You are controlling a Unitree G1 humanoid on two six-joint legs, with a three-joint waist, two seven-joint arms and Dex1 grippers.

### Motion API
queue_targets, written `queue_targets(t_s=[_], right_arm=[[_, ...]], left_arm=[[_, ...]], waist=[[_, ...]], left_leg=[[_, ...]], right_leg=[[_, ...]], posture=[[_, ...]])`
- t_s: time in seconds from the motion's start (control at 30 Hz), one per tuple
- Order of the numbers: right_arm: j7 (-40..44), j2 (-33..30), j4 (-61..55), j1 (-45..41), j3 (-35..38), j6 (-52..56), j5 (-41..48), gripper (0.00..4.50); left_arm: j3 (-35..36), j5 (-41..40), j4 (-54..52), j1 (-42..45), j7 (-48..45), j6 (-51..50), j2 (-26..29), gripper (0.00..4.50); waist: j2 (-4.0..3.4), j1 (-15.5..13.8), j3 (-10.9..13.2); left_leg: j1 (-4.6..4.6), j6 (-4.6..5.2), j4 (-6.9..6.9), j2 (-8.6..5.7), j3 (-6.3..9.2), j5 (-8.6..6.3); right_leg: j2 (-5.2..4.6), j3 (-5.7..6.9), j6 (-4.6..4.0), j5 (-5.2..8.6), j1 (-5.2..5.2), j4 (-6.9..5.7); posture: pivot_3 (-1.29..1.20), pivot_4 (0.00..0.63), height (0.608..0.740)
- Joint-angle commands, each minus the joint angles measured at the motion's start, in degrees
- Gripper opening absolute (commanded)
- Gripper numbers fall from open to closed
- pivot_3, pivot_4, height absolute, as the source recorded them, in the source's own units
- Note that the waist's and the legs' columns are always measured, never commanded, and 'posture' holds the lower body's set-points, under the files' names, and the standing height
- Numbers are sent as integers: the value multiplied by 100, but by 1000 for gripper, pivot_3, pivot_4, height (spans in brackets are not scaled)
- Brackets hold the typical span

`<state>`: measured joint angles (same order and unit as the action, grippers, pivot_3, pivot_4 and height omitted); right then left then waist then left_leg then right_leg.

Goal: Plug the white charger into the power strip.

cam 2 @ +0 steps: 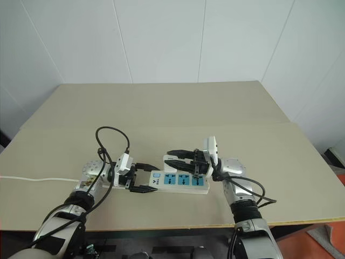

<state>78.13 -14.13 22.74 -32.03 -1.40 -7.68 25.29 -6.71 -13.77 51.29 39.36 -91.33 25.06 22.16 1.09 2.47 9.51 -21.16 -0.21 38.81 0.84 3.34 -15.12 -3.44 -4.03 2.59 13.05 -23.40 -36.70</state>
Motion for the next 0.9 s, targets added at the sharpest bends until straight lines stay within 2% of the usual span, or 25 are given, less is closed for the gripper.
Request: queue_targets(t_s=[0.03, 0.33, 0.9], right_arm=[[80, 4, 50, -134, 15, -254, -23, 1111], [98, 167, 547, -299, -31, -571, -212, 1111], [201, 185, 638, -153, -134, -778, -364, 1111]], left_arm=[[-171, 101, -45, -46, -117, -6, 58, 3227], [-142, 108, -77, -56, -117, -54, 43, 3227], [-126, 110, -132, -84, -117, -80, 78, 3227]], waist=[[0, 0, 0], [0, 0, 0], [-1, 3, 0]], left_leg=[[0, 0, 0, 0, 0, 0], [0, 0, -1, 0, 1, 0], [0, 0, -2, 0, 1, 0]], right_leg=[[0, 0, 0, 0, 0, 0], [0, 0, 0, 0, 0, 0], [0, 0, 0, 0, 0, 1]], posture=[[0, 150, 740], [0, 150, 740], [0, 150, 740]])
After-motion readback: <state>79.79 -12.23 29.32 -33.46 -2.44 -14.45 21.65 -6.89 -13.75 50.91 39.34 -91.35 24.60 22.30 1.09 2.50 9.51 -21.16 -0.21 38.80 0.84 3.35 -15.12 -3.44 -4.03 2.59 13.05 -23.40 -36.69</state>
